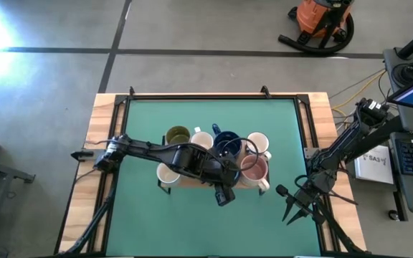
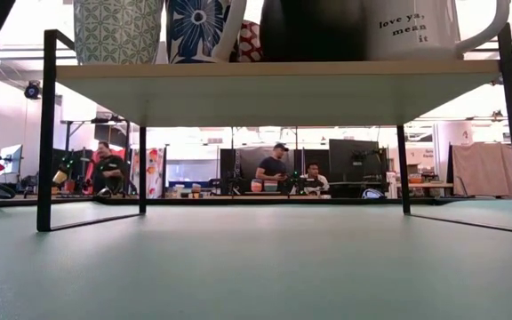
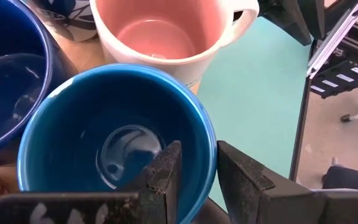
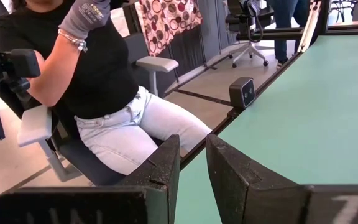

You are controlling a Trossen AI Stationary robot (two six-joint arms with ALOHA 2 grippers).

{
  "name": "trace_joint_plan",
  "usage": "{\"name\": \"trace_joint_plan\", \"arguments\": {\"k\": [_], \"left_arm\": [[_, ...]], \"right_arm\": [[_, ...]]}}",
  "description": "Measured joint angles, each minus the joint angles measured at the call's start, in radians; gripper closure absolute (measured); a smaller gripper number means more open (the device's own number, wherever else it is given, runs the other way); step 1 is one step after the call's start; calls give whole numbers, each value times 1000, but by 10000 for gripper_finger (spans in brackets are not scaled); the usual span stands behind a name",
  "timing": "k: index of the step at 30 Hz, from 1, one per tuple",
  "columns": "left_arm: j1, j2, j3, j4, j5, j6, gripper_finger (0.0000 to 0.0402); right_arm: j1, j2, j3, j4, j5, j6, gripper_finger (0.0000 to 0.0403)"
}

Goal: Place coffee mugs
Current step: Put the blue mug on the shelf

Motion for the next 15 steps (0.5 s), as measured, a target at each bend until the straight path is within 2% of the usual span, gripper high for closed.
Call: {"name": "trace_joint_plan", "arguments": {"k": [15], "left_arm": [[-36, -29, 11, -2, -9, 18, 321]], "right_arm": [[0, 0, 0, 0, 0, 0, 335]]}}
